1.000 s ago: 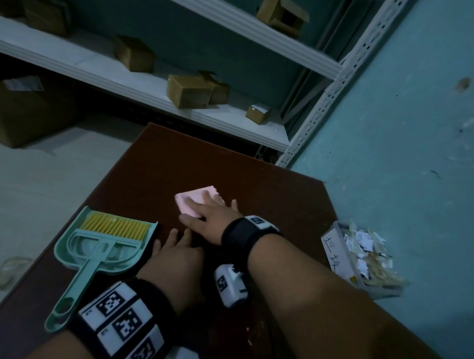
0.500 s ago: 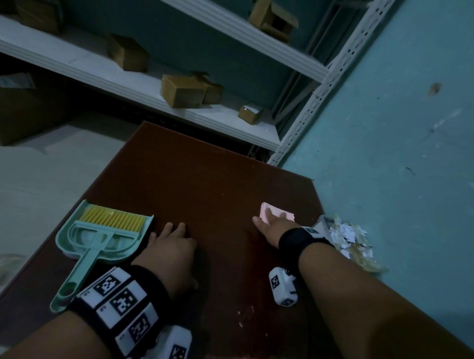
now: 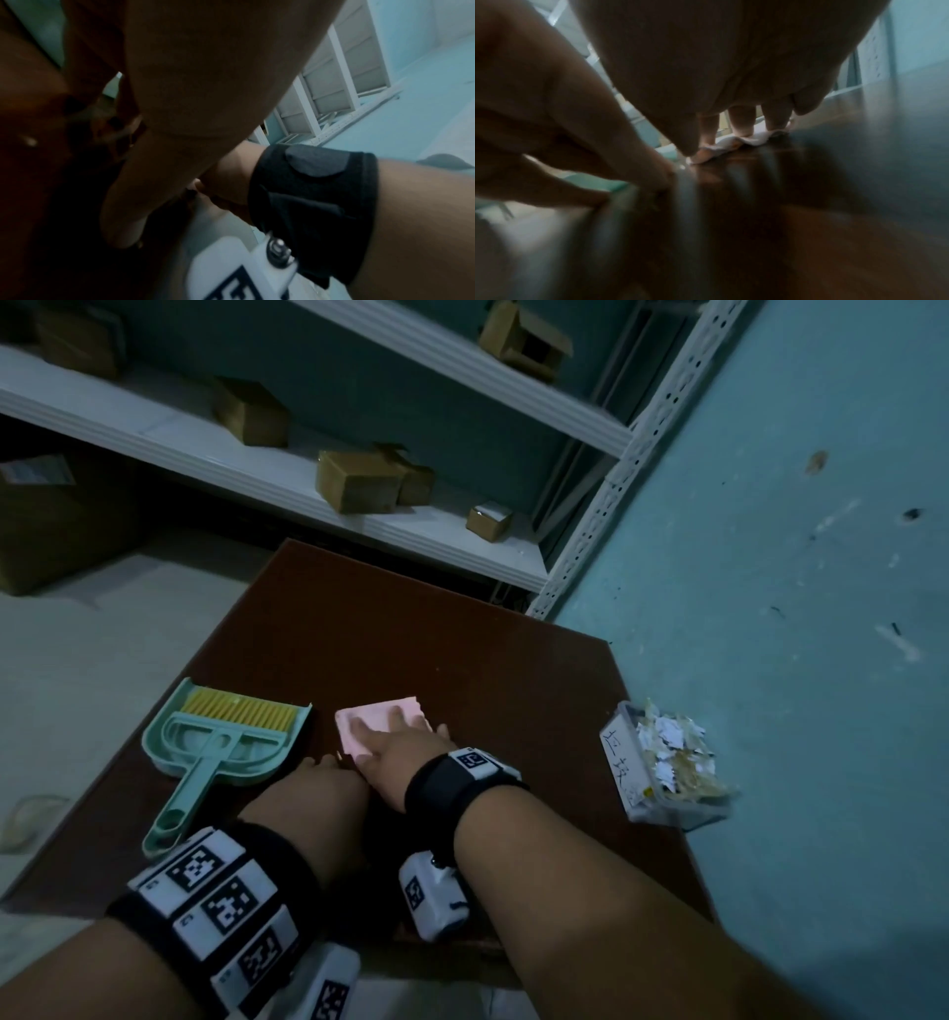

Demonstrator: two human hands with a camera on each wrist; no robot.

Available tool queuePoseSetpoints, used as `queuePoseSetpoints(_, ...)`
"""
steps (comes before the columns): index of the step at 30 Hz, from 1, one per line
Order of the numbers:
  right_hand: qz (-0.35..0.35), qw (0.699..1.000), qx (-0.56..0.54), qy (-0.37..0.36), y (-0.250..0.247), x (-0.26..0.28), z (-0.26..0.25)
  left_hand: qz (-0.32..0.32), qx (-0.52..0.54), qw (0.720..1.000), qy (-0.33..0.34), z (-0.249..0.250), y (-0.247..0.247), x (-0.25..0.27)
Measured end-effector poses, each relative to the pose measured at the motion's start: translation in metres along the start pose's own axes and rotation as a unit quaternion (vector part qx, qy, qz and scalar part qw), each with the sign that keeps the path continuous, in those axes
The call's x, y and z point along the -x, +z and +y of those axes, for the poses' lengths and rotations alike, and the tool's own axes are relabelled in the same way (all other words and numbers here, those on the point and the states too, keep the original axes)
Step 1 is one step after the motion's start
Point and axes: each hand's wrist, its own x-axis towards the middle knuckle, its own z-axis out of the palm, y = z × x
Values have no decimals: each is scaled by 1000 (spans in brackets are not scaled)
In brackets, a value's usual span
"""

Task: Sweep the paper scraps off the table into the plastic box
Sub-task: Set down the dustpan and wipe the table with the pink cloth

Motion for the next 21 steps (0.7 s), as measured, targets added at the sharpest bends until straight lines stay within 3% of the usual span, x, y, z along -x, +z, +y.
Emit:
queuePoseSetpoints(4, 1, 998, -29, 58, 6, 8, 32, -7, -11, 1000, -23, 1, 4, 5)
queuePoseSetpoints(8, 48, 980, -66, 180, 21, 22, 106, -19, -12, 998, -52, 4, 5, 6)
queuePoseSetpoints(13, 18, 951, -71, 301, 39, 44, 179, -16, -13, 998, -59, 9, 2, 9)
queuePoseSetpoints(17, -3, 946, -42, 321, 50, 51, 181, -24, -5, 998, -61, 6, 2, 10)
queuePoseSetpoints(21, 1, 959, -28, 283, 44, 55, 142, -24, -9, 998, -52, 4, 1, 12)
